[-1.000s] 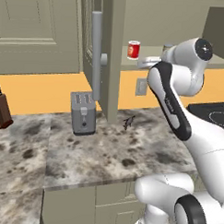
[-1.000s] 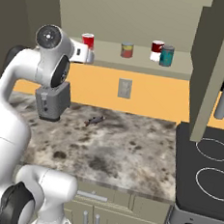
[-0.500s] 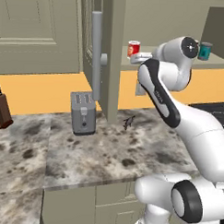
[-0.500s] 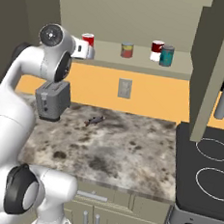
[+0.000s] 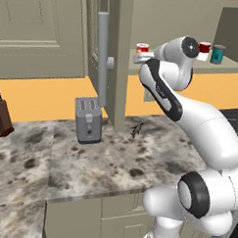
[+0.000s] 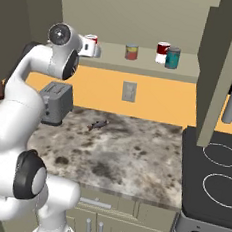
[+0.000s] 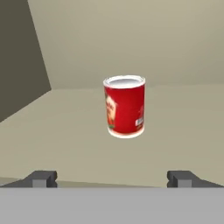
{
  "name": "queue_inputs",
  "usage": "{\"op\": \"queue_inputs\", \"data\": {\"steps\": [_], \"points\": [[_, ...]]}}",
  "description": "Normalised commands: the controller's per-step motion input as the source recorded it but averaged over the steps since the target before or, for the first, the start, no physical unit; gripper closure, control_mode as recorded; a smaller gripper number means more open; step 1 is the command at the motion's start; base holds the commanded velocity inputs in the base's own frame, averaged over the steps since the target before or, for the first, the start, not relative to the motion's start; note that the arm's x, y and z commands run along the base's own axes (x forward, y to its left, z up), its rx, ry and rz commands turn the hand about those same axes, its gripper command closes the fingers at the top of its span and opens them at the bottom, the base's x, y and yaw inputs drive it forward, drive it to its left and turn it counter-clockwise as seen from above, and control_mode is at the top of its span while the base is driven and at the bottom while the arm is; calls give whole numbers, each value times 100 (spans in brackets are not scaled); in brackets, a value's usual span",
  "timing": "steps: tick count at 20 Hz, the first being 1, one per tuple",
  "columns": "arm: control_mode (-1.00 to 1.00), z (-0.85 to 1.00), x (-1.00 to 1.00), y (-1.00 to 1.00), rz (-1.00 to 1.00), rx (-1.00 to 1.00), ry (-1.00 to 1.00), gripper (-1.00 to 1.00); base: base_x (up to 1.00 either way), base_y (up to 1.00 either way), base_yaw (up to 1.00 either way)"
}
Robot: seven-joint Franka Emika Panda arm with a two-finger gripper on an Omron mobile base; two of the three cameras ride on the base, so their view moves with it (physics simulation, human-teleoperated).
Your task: Stack two cans on top of the other two cans in the cabinet.
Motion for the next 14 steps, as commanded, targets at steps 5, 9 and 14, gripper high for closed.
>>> {"op": "queue_inputs", "data": {"steps": [5, 9, 14], "points": [[-100, 1, 31, 0, 0, 0, 0, -100, 0, 0, 0], [-100, 0, 32, 0, 1, 0, 0, -100, 0, 0, 0], [-100, 0, 29, 0, 0, 0, 0, -100, 0, 0, 0]]}}
